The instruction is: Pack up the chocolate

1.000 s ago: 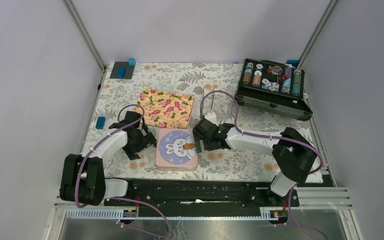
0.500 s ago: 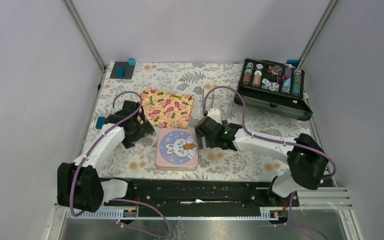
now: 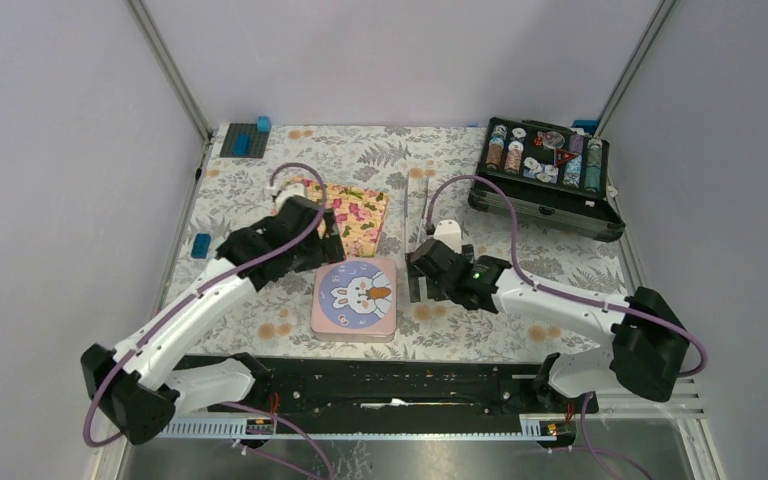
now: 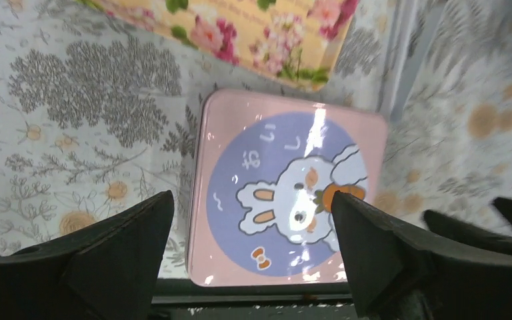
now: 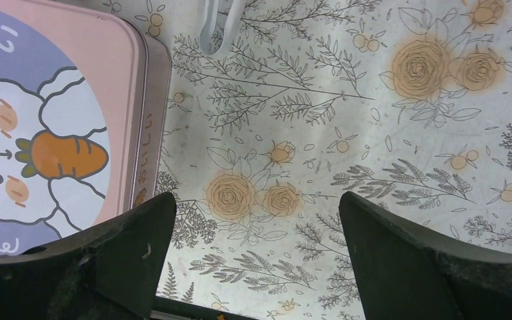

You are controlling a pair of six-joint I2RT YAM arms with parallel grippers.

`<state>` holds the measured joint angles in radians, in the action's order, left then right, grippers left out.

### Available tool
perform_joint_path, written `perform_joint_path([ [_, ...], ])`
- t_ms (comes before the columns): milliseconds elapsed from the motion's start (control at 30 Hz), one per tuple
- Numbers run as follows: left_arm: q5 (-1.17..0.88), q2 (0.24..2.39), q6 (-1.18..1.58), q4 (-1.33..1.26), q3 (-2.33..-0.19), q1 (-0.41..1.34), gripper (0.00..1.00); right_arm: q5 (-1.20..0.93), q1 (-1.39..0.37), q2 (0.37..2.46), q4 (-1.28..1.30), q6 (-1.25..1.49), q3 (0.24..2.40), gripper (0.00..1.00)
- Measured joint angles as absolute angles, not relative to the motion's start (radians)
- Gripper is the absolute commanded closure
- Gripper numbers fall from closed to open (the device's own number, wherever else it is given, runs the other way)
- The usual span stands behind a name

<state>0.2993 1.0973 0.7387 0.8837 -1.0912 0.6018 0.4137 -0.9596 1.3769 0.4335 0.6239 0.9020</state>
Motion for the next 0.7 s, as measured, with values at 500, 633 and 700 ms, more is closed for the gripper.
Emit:
perform_joint_path([
  [500,0.499,1.276,0.95,0.988,-0.876,0.691,0.1,0.425,-0.959,1.315,0.436,0.658,0.831,0.0],
  [633,0.503,1.27,0.95,1.021,-0.932,0.691,0.1,0.425,-0.958,1.287,0.436,0.66,0.825,0.0],
  [700,0.505,1.26,0.944,1.032,-1.005,0.69,0.1,0.425,-0.958,1.262,0.436,0.66,0.824,0.0],
])
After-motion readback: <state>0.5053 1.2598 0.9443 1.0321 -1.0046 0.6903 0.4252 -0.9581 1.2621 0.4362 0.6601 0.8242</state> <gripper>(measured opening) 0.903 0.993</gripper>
